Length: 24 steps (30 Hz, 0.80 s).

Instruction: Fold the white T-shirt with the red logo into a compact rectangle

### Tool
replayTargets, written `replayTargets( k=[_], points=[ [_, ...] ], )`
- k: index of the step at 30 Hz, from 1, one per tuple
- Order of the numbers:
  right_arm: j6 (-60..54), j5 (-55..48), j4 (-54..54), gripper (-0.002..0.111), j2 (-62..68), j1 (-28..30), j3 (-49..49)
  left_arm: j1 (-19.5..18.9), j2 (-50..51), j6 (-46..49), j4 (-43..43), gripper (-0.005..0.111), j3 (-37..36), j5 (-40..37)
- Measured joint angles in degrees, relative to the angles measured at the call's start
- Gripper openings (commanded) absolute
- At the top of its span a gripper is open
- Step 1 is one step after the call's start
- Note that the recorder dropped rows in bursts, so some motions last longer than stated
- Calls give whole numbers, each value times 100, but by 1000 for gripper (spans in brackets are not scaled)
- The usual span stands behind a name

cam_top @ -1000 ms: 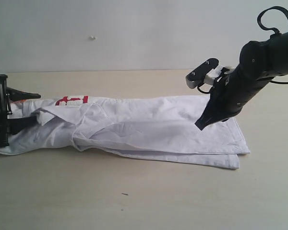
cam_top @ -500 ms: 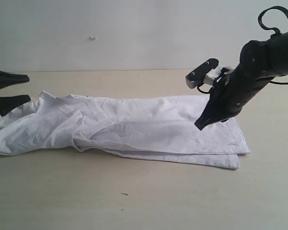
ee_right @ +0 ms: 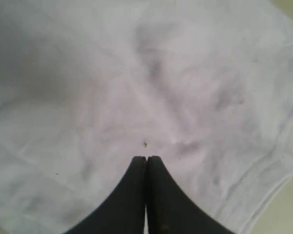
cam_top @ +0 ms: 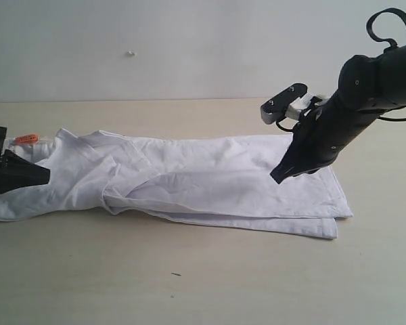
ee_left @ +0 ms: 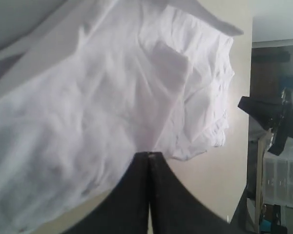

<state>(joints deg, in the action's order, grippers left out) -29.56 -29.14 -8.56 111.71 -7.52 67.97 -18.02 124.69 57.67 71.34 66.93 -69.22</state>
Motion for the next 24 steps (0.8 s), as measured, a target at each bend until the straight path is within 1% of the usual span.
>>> replayTargets(
  k=[2, 5, 8, 9, 11, 15, 17, 19, 22, 24],
  points=[
    [-73, 0, -94, 0, 0, 0, 0, 212, 0, 44, 249, 0, 0, 0],
    [-155, 0, -132, 0, 0, 0, 0, 734, 0, 289, 707, 0, 71, 0],
    [-176, -15, -146, 0, 0, 0, 0, 1217, 0, 406, 942, 0, 337, 339],
    [-176, -29, -152, 0, 0, 0, 0, 1362, 0, 423, 994, 0, 430, 616],
    [-176, -70, -152, 0, 0, 0, 0, 1592, -13, 411, 1019, 0, 562, 1425],
    [-179, -162, -152, 0, 0, 0, 0, 2020, -21, 388, 1028, 0, 690, 3411],
    [-179, -198, -152, 0, 0, 0, 0, 2168, -21, 430, 1043, 0, 702, 4210],
    [-179, -255, -152, 0, 0, 0, 0, 2237, -21, 519, 1080, 0, 748, 4968],
    [-179, -384, -152, 0, 0, 0, 0, 2223, -25, 579, 1118, 0, 889, 5537],
    [-179, -439, -152, 0, 0, 0, 0, 2195, -95, 625, 1095, 6, 950, 5634]
  ],
)
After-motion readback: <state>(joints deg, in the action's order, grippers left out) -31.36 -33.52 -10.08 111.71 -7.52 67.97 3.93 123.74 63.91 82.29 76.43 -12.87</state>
